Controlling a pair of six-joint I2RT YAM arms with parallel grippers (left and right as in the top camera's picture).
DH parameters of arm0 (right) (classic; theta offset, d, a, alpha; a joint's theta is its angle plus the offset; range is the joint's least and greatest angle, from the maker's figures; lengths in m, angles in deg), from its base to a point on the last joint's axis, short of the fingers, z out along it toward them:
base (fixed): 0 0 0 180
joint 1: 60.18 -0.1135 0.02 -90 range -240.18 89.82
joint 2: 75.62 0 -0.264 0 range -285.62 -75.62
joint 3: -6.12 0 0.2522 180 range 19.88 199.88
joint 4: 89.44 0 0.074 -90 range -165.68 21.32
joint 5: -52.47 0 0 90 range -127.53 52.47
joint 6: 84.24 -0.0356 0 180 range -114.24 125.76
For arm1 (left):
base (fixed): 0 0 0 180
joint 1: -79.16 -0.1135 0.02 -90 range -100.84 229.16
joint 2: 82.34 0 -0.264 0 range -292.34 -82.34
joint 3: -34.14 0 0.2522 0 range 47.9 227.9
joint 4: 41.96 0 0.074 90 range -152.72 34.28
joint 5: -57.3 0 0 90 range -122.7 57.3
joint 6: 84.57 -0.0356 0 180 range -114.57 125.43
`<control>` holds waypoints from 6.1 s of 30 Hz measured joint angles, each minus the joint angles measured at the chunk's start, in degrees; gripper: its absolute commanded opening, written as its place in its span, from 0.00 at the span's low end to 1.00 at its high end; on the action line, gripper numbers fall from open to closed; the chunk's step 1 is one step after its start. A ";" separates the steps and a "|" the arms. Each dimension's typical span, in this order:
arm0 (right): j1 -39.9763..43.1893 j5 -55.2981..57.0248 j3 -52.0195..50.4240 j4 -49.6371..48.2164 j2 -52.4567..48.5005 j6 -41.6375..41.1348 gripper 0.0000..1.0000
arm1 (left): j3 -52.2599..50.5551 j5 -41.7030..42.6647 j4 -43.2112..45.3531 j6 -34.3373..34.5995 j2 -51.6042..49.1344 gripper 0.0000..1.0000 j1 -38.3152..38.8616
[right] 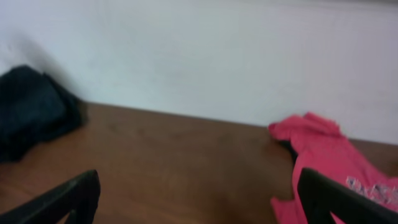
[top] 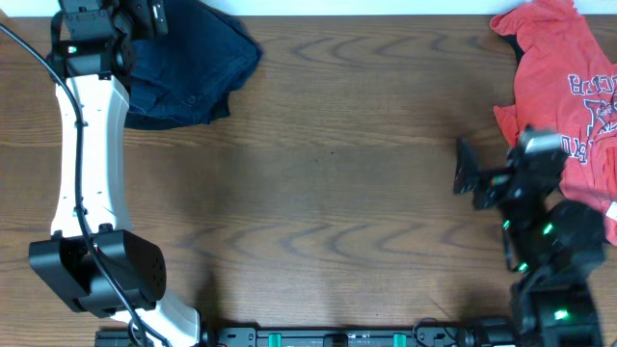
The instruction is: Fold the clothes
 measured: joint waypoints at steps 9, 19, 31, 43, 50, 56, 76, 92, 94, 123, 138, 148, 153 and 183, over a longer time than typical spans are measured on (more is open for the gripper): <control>0.48 0.31 -22.23 -7.10 20.70 0.00 0.99 | 0.00 0.02 -0.02 0.00 0.00 0.98 0.00; 0.81 0.92 -32.57 -7.54 32.61 0.00 0.99 | 0.00 0.02 -0.02 0.00 0.00 0.98 0.00; 0.81 0.90 -35.15 -5.88 33.40 0.00 0.99 | 0.00 0.00 -0.02 0.00 0.00 0.98 0.00; 0.81 0.90 -35.15 -5.88 33.40 0.00 0.99 | 0.00 0.02 -0.02 0.00 0.00 0.98 0.00; 0.81 0.90 -35.15 -5.88 33.40 0.00 0.99 | 0.00 0.02 -0.04 0.00 0.00 0.98 0.00; 0.81 0.90 -35.15 -5.86 33.40 0.00 0.99 | 0.00 0.02 -0.02 0.00 0.00 0.98 0.00; 0.81 0.92 -35.15 -5.88 33.40 0.00 0.99 | -0.02 -0.24 -4.85 -0.68 1.01 0.98 0.37; 0.81 0.90 -35.15 -5.88 33.40 0.00 0.99 | -12.24 2.43 -4.98 -1.53 24.81 0.98 0.46; 0.81 0.90 -35.15 -5.88 33.40 0.00 0.99 | -17.55 2.51 -2.01 -1.55 27.87 0.98 0.46; 0.81 0.92 -35.15 -5.88 33.40 0.00 0.99 | -86.29 10.14 23.30 -0.57 85.26 0.98 1.55; 0.81 0.90 -35.15 -5.88 33.40 0.00 0.99 | -99.34 11.02 31.80 0.02 99.65 0.98 1.92; 0.81 0.90 -35.15 -5.88 33.40 0.00 0.99 | -101.26 10.99 34.82 0.94 102.97 0.98 1.92; 0.81 0.92 -35.15 -5.88 33.40 0.00 0.99 | -101.63 10.97 36.65 1.07 103.08 0.98 1.92; 0.81 0.90 -35.15 -5.88 33.40 0.00 0.99 | -104.74 8.37 25.94 1.29 103.16 0.98 2.25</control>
